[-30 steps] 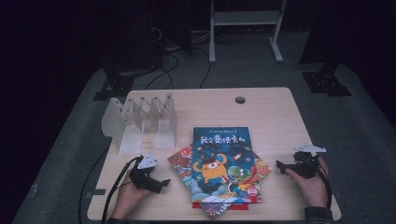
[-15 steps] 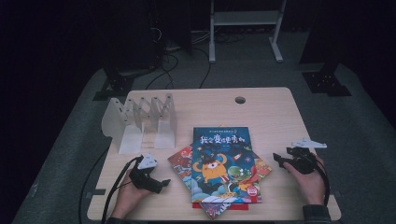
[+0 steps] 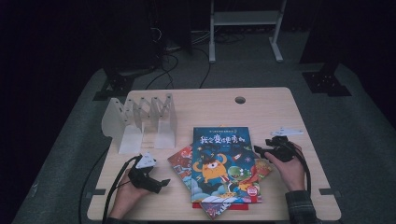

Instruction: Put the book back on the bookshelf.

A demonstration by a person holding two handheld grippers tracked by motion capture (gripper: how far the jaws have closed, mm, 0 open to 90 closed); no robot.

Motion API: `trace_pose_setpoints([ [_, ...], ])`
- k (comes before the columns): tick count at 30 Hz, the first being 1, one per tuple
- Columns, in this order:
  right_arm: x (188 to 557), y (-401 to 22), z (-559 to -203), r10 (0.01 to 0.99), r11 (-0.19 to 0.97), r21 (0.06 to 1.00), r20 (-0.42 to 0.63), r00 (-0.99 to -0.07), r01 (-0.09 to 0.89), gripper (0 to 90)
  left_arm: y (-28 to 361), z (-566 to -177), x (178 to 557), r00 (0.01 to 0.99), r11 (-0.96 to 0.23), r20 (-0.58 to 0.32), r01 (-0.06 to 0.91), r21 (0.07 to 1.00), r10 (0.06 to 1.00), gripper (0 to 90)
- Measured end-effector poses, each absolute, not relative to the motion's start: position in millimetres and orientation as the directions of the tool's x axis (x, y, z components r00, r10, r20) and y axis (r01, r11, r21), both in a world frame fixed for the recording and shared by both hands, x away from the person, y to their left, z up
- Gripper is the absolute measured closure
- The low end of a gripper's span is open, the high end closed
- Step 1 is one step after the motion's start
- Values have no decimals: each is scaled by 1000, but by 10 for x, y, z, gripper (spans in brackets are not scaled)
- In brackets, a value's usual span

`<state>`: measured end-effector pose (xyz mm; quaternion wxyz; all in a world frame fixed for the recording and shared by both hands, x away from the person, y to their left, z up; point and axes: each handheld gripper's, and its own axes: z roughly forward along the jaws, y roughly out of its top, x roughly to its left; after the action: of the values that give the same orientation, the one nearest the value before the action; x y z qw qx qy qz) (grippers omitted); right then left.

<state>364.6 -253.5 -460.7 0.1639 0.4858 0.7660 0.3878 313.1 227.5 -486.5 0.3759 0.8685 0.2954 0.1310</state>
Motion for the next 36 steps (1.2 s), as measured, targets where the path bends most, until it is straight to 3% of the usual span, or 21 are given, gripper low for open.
trace_pose_setpoints([
  [14, 4040, -2210, -4673, 823, 237, 721, 207, -529, 651, 378, 2219, -4777, 3122, 808, -531, -2, 389, 753, 589, 0],
  [36, 4062, -1810, -4615, 718, 408, 724, 122, -686, 556, 409, 2176, -4651, 3212, 821, -515, -5, 362, 777, 570, 0],
])
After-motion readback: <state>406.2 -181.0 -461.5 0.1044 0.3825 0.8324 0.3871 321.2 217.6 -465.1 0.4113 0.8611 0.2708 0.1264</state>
